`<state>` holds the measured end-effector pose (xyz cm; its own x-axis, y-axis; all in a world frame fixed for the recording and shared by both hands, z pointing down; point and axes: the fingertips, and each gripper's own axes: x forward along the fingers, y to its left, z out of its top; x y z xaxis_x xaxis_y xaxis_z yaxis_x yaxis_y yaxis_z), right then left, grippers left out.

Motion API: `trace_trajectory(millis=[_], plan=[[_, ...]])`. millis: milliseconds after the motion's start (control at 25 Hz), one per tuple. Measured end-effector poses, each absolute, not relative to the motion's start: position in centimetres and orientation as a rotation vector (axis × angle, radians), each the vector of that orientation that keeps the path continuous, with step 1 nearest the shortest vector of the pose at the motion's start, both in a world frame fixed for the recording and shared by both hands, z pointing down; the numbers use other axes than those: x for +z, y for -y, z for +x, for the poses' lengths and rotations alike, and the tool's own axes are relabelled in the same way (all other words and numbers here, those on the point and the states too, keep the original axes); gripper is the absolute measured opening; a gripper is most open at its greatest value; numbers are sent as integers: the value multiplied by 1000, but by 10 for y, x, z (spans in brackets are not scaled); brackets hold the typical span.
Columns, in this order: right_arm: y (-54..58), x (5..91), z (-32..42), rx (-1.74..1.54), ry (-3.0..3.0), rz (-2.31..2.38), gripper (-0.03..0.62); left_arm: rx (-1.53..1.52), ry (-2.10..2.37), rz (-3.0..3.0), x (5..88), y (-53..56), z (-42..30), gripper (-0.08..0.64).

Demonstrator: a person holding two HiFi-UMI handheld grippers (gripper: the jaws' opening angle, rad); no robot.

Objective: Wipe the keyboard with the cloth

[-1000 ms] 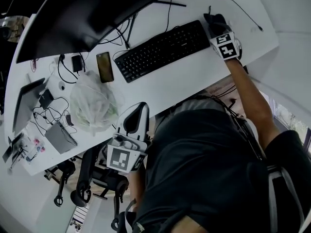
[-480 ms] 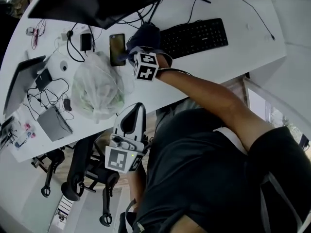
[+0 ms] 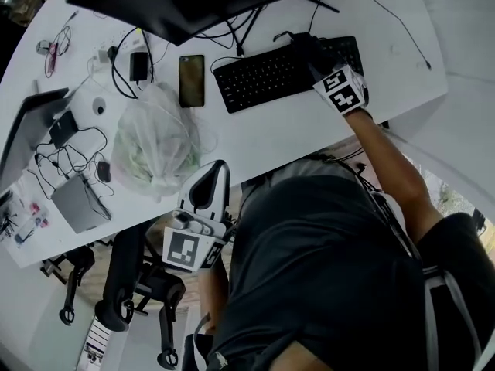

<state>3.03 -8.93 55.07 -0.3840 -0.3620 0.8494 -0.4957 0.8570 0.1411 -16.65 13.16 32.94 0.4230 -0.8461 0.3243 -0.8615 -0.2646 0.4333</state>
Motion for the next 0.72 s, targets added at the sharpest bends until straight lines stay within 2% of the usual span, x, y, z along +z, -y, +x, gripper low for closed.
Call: trace_trajectory(millis=[240, 360, 480, 720], plan=[[-13, 547, -167, 87, 2308, 148, 48, 87, 1364, 2167, 325, -116, -141, 2], [-37, 572, -200, 40, 2267, 11, 48, 112, 1349, 2180, 325, -114, -126, 2], [-13, 588, -144, 91, 2239, 83, 48, 106, 1341, 2190, 325, -111, -112, 2], [99, 575, 90, 182, 2053, 574, 46, 91, 1335, 2178, 323, -100, -91, 2]])
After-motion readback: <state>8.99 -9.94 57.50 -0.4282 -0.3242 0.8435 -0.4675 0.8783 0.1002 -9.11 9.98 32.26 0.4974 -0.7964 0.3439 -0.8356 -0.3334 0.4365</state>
